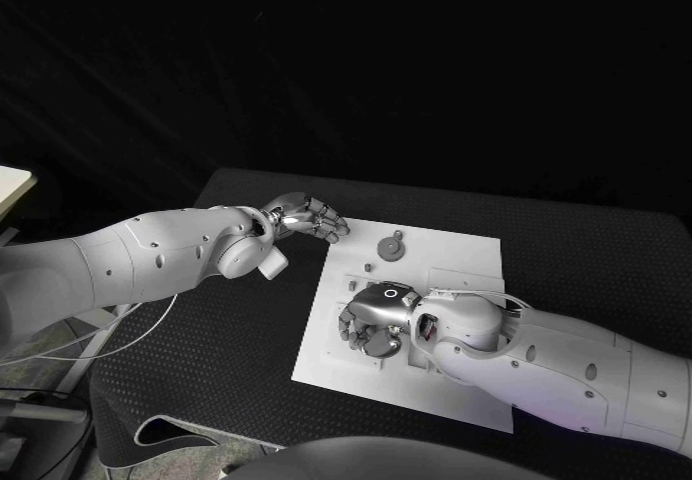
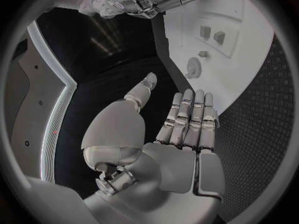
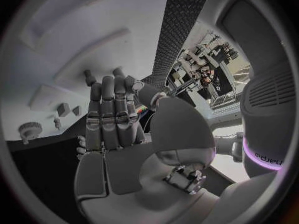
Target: Assemble the parts on the task board
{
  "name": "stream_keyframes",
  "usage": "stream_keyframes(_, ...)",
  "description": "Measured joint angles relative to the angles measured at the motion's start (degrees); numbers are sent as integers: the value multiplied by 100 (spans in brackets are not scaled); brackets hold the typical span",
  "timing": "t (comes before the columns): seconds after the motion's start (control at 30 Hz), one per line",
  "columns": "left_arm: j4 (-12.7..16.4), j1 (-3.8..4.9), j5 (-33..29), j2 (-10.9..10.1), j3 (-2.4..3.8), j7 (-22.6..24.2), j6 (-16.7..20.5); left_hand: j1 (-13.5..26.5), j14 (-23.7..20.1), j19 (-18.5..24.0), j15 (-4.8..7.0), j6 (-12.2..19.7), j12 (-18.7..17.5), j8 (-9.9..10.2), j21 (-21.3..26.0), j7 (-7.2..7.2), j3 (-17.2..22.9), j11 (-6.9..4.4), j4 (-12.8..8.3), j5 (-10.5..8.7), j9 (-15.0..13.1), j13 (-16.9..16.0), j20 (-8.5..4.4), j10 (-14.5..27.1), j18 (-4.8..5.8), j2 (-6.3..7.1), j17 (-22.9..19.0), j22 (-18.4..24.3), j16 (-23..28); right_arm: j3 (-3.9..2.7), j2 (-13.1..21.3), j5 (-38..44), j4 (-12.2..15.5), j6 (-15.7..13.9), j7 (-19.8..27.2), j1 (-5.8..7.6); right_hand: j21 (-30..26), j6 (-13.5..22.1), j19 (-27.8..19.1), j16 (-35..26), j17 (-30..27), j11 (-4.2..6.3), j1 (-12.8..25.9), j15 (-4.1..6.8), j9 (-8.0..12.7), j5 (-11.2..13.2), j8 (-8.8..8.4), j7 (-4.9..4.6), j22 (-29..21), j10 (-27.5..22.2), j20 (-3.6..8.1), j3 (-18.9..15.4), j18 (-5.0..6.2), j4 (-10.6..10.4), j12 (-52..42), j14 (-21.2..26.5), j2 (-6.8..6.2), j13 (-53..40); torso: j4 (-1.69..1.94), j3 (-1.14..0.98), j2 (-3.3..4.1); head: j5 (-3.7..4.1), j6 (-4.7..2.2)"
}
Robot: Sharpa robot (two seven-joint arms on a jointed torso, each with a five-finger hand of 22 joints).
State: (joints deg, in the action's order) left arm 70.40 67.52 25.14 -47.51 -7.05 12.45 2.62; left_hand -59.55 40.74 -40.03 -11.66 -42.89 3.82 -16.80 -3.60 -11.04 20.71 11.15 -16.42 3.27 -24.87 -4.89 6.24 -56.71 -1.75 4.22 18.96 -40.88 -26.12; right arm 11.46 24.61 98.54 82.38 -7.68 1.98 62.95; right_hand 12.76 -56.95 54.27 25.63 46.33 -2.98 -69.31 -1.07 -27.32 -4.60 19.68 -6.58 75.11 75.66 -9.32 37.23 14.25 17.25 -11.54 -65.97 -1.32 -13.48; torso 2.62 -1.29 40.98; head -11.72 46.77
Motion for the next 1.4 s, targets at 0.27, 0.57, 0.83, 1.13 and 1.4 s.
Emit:
stream_keyframes(0.27, 9, 0, 0, -5, 0, -1, -1, 0, 0, 0, 0, 0, 0, 0, 0, 0, 0, 0, 0, 0, 0, 0, 0, 0, 0, 0, 0, 0, 21, -14, -34, 1, -58, -28, 29, -23, 32, 1, 1, 0, 2, 0, 7, 0, -9, 0, 0, -1, 0, 0, 0, 0, 1, 0, 0, 0, -7, -1, 0, 3, 1, 4, 4)
stream_keyframes(0.57, 9, 0, 0, -7, 0, -3, -1, 0, 0, 0, 0, 0, 0, 0, 0, 0, 0, 0, 0, 0, 0, 4, 0, 0, 0, 0, -1, 5, 21, -15, -58, -17, -118, -52, 89, -63, 10, -10, -1, -1, 5, -1, 15, 1, -288, -1, -4, 11, -21, 1, 0, 0, -1, 0, -1, 0, -15, -15, -2, 5, 1, -11, 40)
stream_keyframes(0.83, 5, 0, 0, -11, 0, -4, -1, 17, 0, 0, 0, 0, 0, 0, 0, 0, 0, 0, 0, 0, 0, 4, 0, 0, 0, -17, -1, 5, 21, -10, -20, -51, -89, -48, 115, -68, 9, -13, -1, -1, 10, -10, 15, 1, -301, -1, -19, 13, -12, 10, 1, 0, 2, 1, -3, 0, -15, -18, -3, 3, 1, -34, 65)
stream_keyframes(1.13, -2, 0, 0, -8, 0, -4, -2, 20, 0, 0, 0, 0, 0, 0, 0, 0, 0, 0, 0, 0, 0, 4, 0, 0, 0, -20, -1, 4, 21, -5, 14, -75, -56, -42, 115, -73, -3, -12, -2, -1, 12, -10, 15, 1, -300, -1, -16, 12, -13, 11, 1, 10, 6, -10, -5, 0, -15, -19, -2, -3, 1, -55, 85)
stream_keyframes(1.4, -11, 0, 0, 1, 0, -4, -6, 19, -15, 0, -15, 0, 0, 0, 0, 0, 0, 0, 0, 0, 0, 9, 0, 0, 0, -19, 3, 10, 21, -1, 33, -83, -36, -38, 117, -78, -4, -11, -2, -1, 15, -10, 15, 1, -301, -1, -5, 11, -14, 11, 1, 10, 42, -10, -6, 0, -15, -24, -3, -3, -1, -69, 91)
